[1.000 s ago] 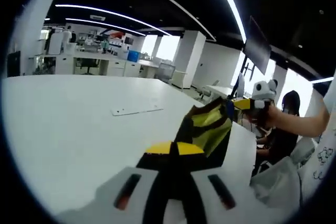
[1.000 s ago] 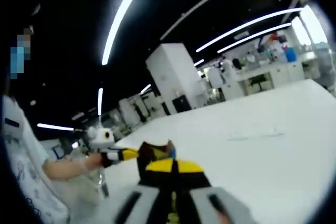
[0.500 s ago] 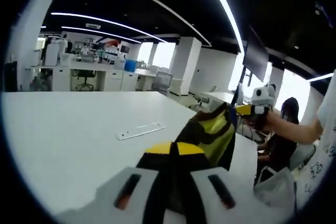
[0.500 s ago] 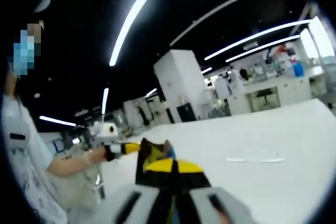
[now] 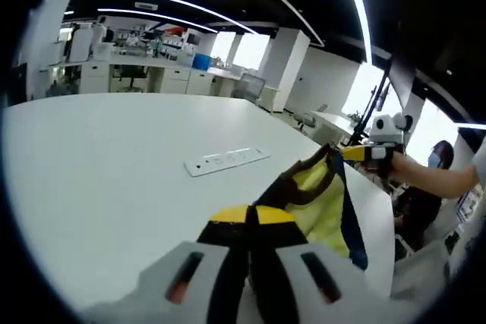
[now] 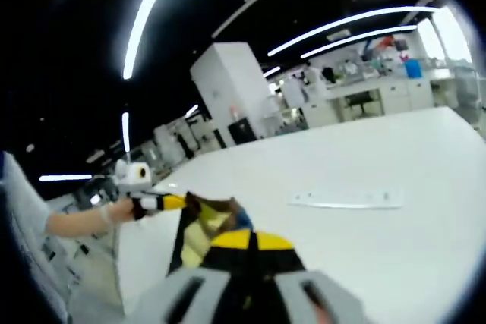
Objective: Fold the garment on the visible template until the final outline fits inside the template.
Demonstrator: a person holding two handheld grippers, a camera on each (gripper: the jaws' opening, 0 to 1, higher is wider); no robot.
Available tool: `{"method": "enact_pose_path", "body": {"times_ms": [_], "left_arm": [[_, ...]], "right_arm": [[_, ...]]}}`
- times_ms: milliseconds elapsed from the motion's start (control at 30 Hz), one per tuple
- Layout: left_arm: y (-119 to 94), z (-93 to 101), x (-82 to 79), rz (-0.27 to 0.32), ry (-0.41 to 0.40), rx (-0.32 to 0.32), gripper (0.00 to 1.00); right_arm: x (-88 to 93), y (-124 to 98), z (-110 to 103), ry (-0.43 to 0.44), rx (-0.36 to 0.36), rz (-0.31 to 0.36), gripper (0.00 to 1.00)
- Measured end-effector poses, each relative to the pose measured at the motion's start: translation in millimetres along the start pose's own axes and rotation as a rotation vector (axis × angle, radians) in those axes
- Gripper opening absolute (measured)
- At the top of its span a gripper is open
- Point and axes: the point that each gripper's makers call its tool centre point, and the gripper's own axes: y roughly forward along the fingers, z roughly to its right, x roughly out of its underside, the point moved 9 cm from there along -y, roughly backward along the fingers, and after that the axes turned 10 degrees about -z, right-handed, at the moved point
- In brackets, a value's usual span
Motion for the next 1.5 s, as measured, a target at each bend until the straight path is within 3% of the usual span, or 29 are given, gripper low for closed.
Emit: {"method": "enact_pose_path", "body": {"times_ms": [167, 267, 367, 467, 633, 967, 1000, 1033, 1333, 1500], "left_arm": [[33, -24.7, 14.1, -0.064, -0.026, -0.030, 0.00], [54, -41.3, 25.4, -0.086, -0.090, -0.052, 0.00], [70, -50.1, 33.2, -0.108, -0.098, -0.054, 0.00], [80, -55.4, 39.9, -0.129, -0.109, -0.063, 0.00], [87, -62.3, 50.2, -0.166, -0.118, -0.080, 0.00], [94, -69.3, 56.5, -0.157, -0.133, -0.093, 0.00], [95, -69.5, 56.2, -0.158, -0.140, -0.093, 0.00], [95, -69.6, 56.2, -0.157, -0.136, -0.096, 0.00], [99, -72.3, 55.8, -0.147, -0.098, -0.104, 0.00], [101, -73.2, 55.2, -0.149, -0.053, -0.112, 0.00]], "right_arm": [[10.3, 36, 41, 0.046, 0.051, -0.081, 0.00], [16.8, 54, 60, 0.071, 0.070, -0.114, 0.00], [28.2, 66, 69, 0.096, 0.080, -0.149, 0.00], [41.0, 81, 74, 0.051, 0.110, -0.213, 0.00], [46.2, 96, 88, 0.073, 0.115, -0.216, 0.00], [58.8, 105, 91, 0.063, 0.143, -0.227, 0.00], [55.6, 106, 91, 0.056, 0.138, -0.181, 0.00], [57.2, 102, 92, 0.074, 0.143, -0.203, 0.00], [55.7, 100, 87, 0.072, 0.167, -0.200, 0.00], [56.5, 107, 83, 0.021, 0.179, -0.206, 0.00]]}}
